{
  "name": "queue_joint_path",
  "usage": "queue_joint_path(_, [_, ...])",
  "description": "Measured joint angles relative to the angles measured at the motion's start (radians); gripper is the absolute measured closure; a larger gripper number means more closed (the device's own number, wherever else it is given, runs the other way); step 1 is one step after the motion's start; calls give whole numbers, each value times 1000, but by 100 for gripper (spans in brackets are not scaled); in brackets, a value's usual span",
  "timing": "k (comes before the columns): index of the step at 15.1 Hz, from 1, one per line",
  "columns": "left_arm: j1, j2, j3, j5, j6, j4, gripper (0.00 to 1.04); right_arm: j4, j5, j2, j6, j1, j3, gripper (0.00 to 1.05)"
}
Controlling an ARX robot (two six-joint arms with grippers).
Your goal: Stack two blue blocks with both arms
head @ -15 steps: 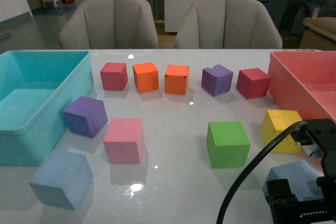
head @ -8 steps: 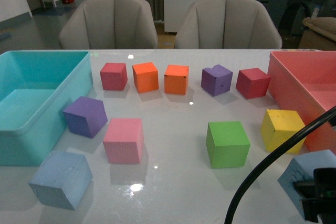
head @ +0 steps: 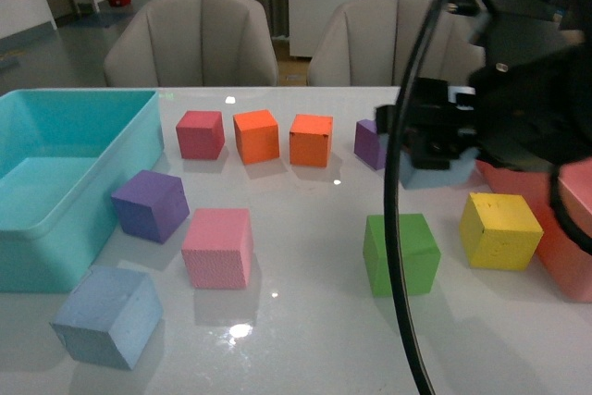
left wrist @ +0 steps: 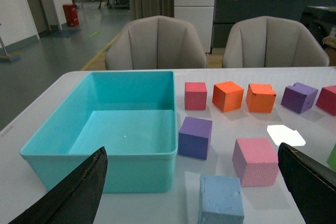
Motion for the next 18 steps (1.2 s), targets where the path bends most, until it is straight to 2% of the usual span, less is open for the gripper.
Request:
queue_joint_path(2, [0,0,0,0,0,0,7,-196,33,329,68,69,428,59])
queue_joint_path(6, [0,0,0,0,0,0,7,-347,59,550,146,122,703,59])
queue_joint_path(12, [0,0,0,0,0,0,7,-413,99,657,224,128,803,59])
queue_joint_path(18, [0,0,0,0,0,0,7,-452,137,713,224,128,865,59])
